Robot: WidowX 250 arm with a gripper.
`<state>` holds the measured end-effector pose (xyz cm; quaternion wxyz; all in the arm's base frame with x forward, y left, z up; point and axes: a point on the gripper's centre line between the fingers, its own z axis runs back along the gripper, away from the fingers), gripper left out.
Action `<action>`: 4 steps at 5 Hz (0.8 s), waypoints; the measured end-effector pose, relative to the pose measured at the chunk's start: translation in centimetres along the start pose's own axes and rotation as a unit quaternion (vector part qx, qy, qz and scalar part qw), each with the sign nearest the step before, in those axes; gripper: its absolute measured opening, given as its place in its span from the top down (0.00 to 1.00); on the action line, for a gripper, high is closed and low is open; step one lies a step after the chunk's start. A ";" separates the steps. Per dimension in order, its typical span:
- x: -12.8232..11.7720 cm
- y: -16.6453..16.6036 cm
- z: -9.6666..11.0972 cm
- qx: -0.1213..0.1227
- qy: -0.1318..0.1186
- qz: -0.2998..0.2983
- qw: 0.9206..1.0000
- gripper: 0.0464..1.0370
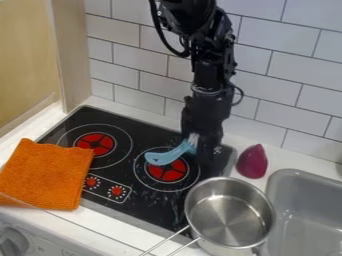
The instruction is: Move the blue brush to the bottom of the stove
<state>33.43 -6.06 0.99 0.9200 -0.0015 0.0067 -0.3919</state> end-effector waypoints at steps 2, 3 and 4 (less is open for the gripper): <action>-2.1 -0.6 3.3 -0.014 -0.024 -0.082 0.996 0.28; -5.6 0.2 3.7 -0.020 -0.036 -0.113 0.993 0.28; -8.1 0.4 3.4 -0.010 -0.017 -0.160 0.987 0.28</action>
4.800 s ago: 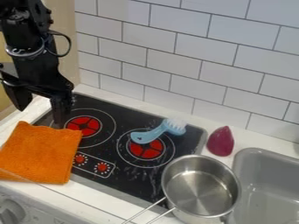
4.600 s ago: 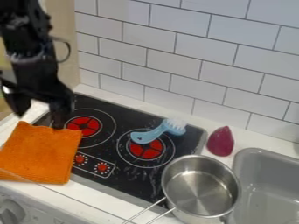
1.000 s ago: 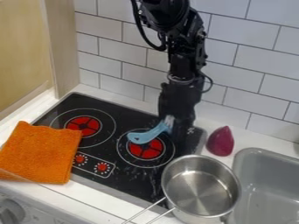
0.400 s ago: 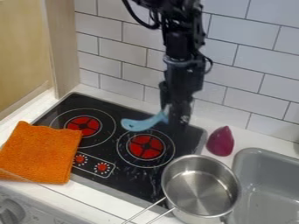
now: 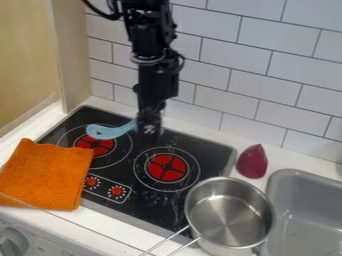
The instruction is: Move the blue brush to the bottom of the stove
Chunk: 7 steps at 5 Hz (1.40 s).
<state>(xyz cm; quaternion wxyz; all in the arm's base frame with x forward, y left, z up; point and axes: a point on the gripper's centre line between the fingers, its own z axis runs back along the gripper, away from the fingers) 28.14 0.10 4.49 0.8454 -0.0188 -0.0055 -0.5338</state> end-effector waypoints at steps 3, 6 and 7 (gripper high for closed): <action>-1.3 -5.5 -2.0 -0.012 0.001 -0.121 0.993 0.28; 0.3 -7.3 -3.5 -0.017 0.016 -0.150 0.988 0.28; 0.1 -7.3 -3.9 -0.020 0.024 -0.145 0.989 0.28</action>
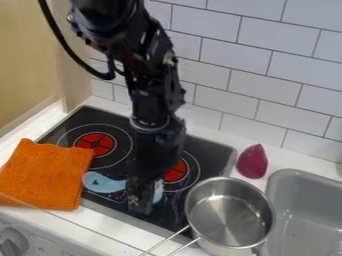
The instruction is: Move the blue brush to the bottom of the stove
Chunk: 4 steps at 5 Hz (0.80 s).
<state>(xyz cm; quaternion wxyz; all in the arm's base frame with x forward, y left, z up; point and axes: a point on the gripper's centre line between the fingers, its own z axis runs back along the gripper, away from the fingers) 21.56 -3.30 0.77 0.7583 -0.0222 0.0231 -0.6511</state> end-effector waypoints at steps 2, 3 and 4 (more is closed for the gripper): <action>0.2 0.5 -0.7 -0.008 0.001 0.002 1.000 0.22; 0.2 0.4 -0.6 -0.020 0.004 0.004 1.000 0.10; 0.1 0.4 -0.6 -0.023 0.007 0.010 1.000 0.04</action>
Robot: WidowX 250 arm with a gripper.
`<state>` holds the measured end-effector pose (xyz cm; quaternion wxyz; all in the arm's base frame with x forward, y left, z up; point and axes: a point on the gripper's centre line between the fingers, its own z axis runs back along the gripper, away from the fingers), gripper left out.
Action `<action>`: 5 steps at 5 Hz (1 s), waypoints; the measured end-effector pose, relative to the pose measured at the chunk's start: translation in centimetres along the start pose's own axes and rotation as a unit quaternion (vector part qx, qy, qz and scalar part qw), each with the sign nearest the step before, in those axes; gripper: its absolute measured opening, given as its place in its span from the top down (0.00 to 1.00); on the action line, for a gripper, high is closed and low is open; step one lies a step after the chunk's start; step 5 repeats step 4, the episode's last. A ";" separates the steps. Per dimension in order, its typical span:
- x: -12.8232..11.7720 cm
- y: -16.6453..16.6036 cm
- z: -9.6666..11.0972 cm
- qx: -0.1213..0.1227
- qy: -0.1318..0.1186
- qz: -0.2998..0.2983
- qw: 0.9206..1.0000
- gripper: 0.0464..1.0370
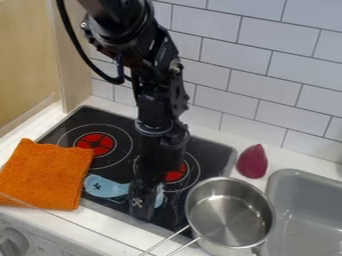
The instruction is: Move the blue brush to the bottom of the stove
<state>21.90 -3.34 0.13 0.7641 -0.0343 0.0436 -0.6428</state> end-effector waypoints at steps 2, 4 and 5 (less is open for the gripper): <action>-0.3 0.2 2.9 0.043 -0.009 0.003 0.999 0.04; -1.3 -1.1 7.4 0.101 -0.039 0.005 0.994 0.04; -1.3 -1.1 7.4 0.101 -0.039 0.005 0.994 0.04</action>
